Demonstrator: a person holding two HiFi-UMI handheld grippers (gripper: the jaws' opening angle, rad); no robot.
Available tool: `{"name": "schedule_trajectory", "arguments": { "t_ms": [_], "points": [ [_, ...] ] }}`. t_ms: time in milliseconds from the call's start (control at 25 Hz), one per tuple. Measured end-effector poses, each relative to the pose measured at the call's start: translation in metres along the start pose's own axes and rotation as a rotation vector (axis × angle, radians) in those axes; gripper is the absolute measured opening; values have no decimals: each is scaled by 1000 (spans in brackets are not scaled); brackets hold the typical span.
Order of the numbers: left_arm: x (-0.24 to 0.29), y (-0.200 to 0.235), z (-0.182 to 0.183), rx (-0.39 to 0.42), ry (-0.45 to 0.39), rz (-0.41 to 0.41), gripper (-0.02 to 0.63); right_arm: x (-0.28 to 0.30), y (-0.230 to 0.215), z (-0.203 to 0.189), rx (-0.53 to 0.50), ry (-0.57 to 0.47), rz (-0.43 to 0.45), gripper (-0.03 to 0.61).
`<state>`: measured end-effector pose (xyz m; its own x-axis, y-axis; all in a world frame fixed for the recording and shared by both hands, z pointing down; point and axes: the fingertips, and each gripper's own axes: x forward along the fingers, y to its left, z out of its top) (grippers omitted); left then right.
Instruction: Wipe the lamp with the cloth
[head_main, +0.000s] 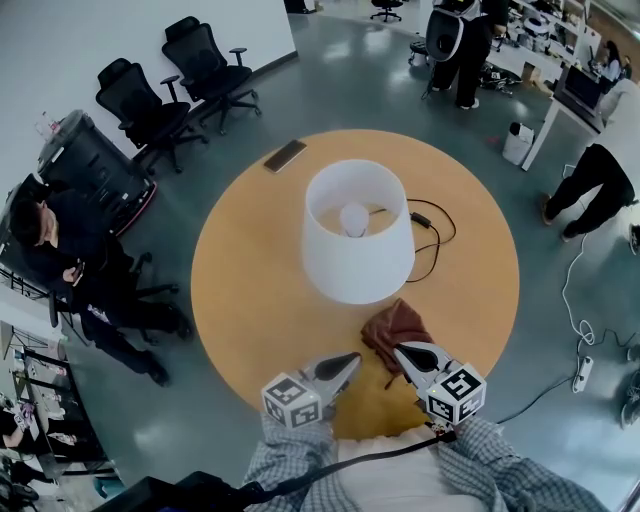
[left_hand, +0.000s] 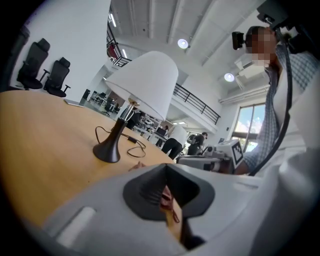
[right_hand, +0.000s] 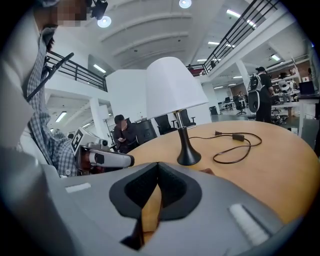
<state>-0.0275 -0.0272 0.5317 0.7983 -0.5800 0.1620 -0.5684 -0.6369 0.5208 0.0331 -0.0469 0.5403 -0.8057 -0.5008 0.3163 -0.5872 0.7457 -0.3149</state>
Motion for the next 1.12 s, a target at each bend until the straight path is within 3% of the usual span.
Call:
{"name": "schedule_trajectory", "arguments": {
  "t_ms": [1120],
  "points": [
    [-4,4,5,-9,-21,3,0,6,12,-2,-5,23,64,3]
  ]
}}
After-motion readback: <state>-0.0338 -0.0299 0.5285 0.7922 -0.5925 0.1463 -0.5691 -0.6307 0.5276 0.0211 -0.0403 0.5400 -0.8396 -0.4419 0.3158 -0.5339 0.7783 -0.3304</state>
